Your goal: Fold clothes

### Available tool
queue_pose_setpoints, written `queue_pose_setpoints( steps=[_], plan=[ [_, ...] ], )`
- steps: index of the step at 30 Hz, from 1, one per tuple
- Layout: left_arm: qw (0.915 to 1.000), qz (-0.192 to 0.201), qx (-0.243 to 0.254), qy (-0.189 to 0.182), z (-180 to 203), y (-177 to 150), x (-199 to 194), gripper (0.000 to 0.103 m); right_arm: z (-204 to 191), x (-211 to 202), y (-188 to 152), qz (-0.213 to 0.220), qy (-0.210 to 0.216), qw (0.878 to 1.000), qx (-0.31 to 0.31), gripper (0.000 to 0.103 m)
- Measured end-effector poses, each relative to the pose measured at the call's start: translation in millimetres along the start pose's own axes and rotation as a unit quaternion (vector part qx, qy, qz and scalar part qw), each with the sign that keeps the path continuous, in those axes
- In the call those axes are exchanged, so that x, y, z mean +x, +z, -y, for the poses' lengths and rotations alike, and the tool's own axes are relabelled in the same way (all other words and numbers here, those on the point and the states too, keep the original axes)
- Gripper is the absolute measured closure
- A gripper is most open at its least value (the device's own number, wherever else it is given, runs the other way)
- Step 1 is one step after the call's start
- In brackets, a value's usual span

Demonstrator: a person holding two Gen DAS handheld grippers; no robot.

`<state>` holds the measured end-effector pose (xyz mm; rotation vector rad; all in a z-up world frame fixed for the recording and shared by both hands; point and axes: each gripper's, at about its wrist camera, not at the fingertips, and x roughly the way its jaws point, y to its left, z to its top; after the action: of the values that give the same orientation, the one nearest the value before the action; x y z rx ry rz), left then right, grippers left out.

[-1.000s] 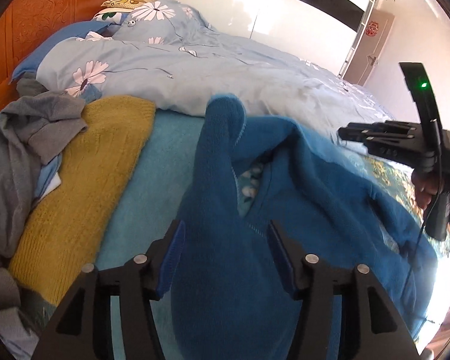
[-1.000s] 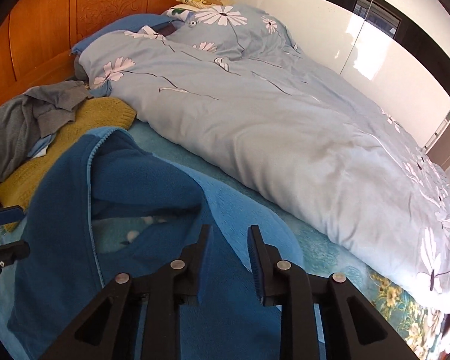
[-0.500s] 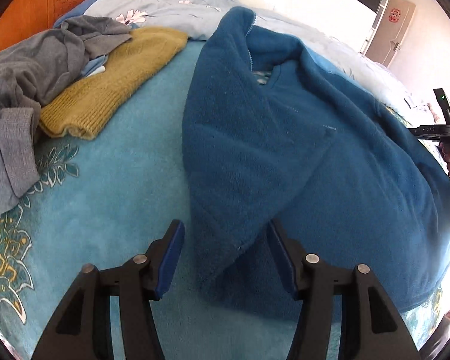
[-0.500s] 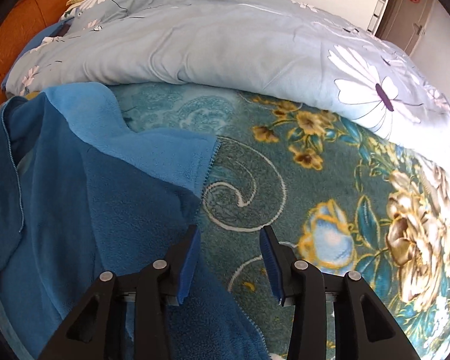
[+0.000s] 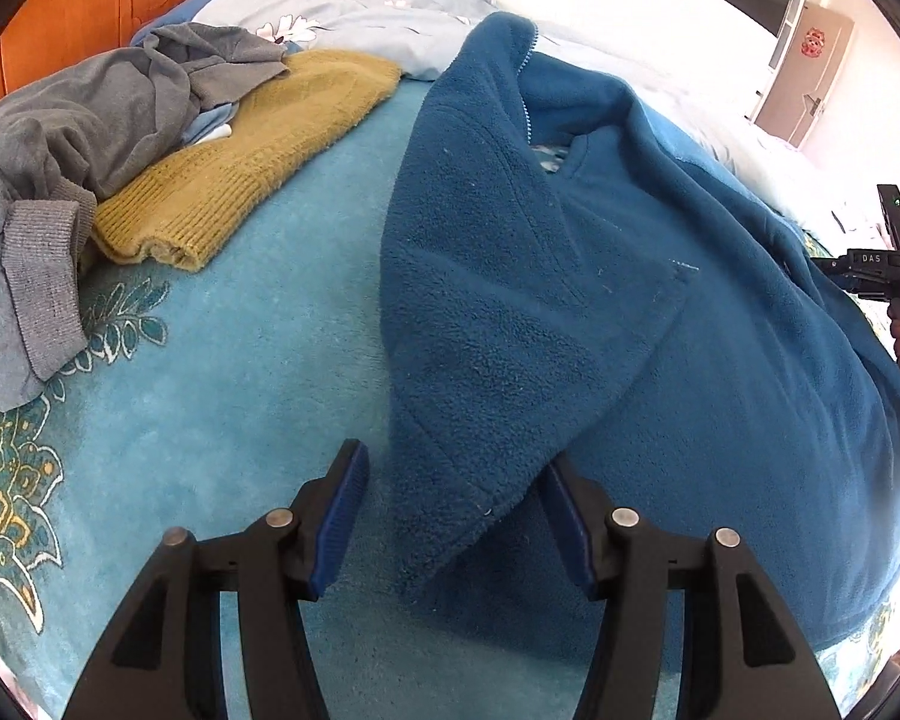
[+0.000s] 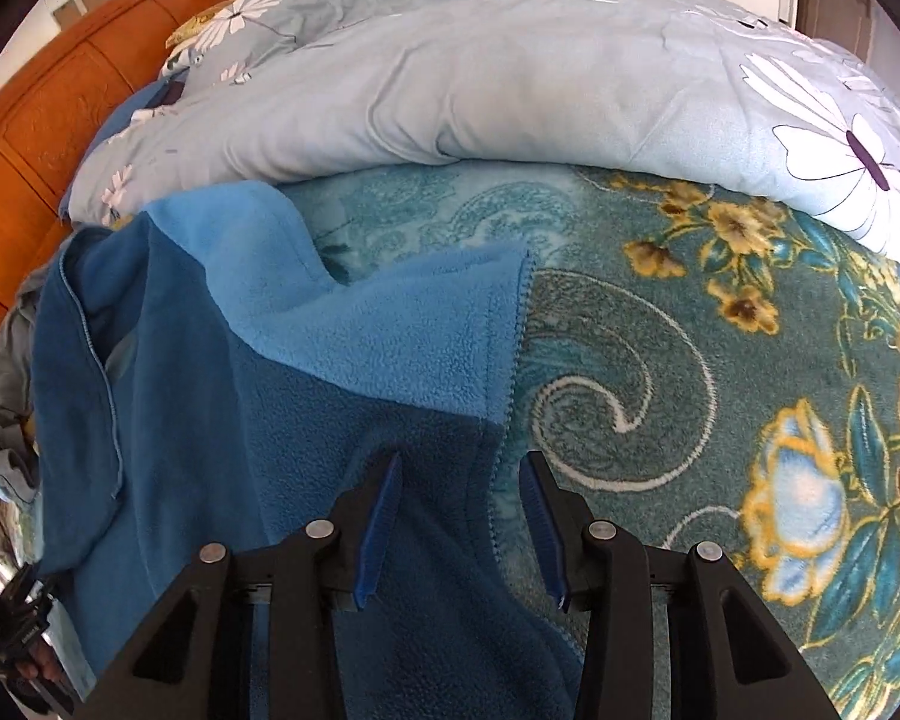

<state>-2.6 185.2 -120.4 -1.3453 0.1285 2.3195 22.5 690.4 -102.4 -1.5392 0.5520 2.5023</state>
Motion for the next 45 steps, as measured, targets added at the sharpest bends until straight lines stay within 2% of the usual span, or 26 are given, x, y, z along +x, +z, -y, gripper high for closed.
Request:
queue_pose_setpoints(
  steps=[10, 13, 14, 19, 22, 25, 27, 29, 34, 36, 40, 45],
  plan=[
    [1.0000, 0.000, -0.002, -0.001, -3, 2, 2, 0.044, 5, 16, 5, -0.011, 0.046, 0.998, 0.032, 0.059],
    [1.0000, 0.001, -0.003, 0.000, -3, 4, 3, 0.044, 4, 16, 3, -0.011, 0.040, 0.999, 0.030, 0.069],
    [1.0000, 0.002, -0.003, 0.000, -3, 4, 3, 0.044, 2, 16, 3, -0.010, 0.034, 0.999, 0.026, 0.078],
    [1.0000, 0.003, -0.005, 0.000, -3, 3, 3, 0.044, -4, 4, 8, 0.017, -0.002, 1.000, 0.007, 0.084],
    [1.0000, 0.004, -0.003, 0.003, -3, 4, 3, 0.044, 4, -17, 22, 0.051, -0.063, 0.997, 0.007, 0.085],
    [1.0000, 0.004, 0.003, 0.008, -2, 5, 4, 0.044, 13, -37, 43, 0.083, -0.134, 0.988, 0.009, 0.085],
    [0.9999, 0.006, 0.006, 0.014, -1, 5, 5, 0.044, 19, -43, 58, 0.095, -0.165, 0.982, 0.013, 0.085],
    [0.9998, 0.008, 0.004, 0.018, -2, 4, 6, 0.044, 22, -41, 70, 0.090, -0.171, 0.981, 0.024, 0.086],
    [0.9998, 0.010, 0.004, 0.019, -4, 6, 6, 0.044, 18, -12, 71, 0.060, -0.191, 0.980, 0.016, 0.086],
    [0.9996, 0.015, 0.006, 0.022, -5, 6, 5, 0.044, 16, -12, 69, 0.062, -0.192, 0.979, 0.014, 0.084],
    [0.9993, 0.026, 0.009, 0.026, -6, 6, 1, 0.044, -4, -39, 67, 0.082, -0.182, 0.980, -0.002, 0.083],
    [0.9986, 0.045, 0.009, 0.027, -4, 10, -5, 0.044, -30, -73, 65, 0.107, -0.169, 0.980, -0.023, 0.068]
  ],
)
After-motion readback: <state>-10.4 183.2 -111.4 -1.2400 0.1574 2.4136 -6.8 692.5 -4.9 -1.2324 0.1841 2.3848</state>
